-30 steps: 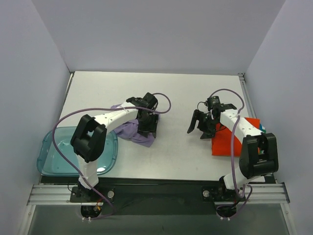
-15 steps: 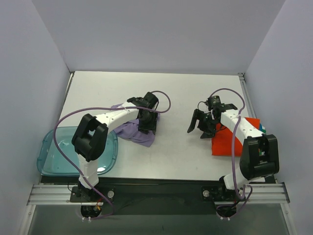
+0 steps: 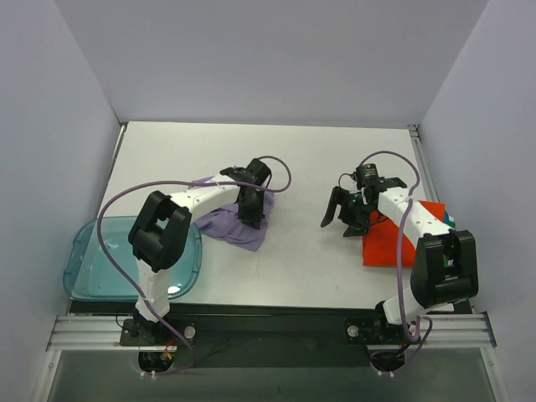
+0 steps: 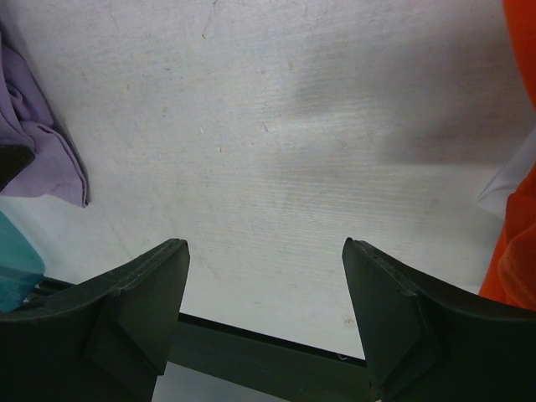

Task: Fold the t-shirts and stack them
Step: Flatten out the tshirt

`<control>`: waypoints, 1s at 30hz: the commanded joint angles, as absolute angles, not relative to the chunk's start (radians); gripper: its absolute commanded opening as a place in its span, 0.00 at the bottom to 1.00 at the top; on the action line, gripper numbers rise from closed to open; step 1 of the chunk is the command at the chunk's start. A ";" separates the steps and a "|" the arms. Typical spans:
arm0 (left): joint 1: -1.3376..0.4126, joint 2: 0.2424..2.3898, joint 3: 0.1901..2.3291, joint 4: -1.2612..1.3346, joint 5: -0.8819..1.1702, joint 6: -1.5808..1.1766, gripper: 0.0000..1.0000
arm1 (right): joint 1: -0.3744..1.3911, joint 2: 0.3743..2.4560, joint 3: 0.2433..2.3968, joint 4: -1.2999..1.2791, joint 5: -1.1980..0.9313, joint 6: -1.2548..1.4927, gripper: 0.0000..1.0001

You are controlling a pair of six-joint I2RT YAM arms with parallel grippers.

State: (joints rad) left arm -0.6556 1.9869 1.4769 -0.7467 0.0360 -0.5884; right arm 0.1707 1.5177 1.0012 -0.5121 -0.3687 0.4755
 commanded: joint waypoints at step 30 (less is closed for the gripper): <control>-0.375 1.553 1.413 -0.537 0.209 -0.755 0.00 | 0.345 1.641 1.115 -0.499 -0.457 0.514 0.73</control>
State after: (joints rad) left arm -0.4671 1.6588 1.3788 -0.5999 0.1978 -0.7235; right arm 0.3008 1.5887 1.0470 -0.5102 -0.4042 0.4820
